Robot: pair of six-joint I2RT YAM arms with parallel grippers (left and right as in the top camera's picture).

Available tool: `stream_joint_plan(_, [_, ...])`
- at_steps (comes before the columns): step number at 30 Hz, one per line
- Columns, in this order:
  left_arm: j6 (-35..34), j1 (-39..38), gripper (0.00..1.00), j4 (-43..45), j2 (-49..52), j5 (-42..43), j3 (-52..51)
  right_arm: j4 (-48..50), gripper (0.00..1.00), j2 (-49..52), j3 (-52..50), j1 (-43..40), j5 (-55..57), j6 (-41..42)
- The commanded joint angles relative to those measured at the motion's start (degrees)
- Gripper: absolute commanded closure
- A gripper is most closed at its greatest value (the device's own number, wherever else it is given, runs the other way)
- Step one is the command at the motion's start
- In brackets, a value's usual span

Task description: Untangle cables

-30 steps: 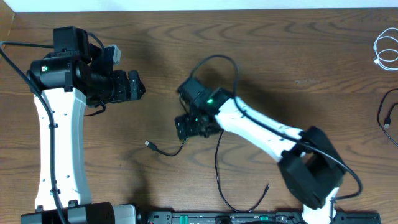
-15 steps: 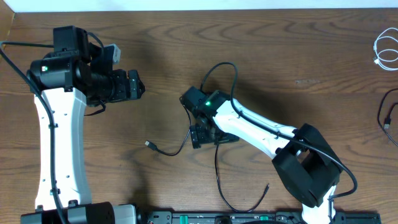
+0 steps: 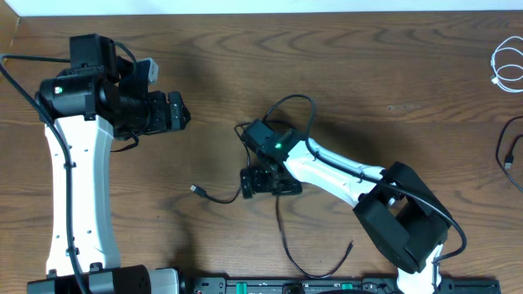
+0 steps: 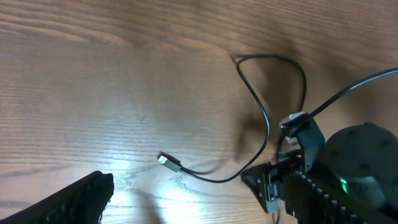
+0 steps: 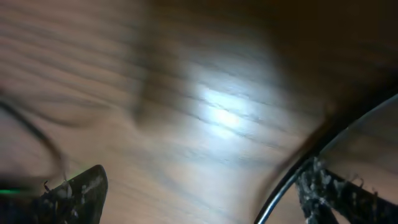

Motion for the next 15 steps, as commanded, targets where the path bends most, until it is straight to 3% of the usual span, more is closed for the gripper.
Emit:
stream_joint_plan(1, [-0.5,0.2,0.07,-0.2,-0.4,0.3,0.1,9.2,0.05,1.1,-4.4,-0.1,-5.9,0.7])
stream_joint_plan(8, [-0.7,0.2,0.07,-0.2,-0.4,0.3,0.0,18.7,0.04,1.1,-6.3,-0.1,-6.3,0.8])
stream_joint_plan(15, [-0.7,0.2,0.07,-0.1,-0.4,0.3,0.0,27.1,0.04,1.1,-6.3,1.4,1.0,3.6])
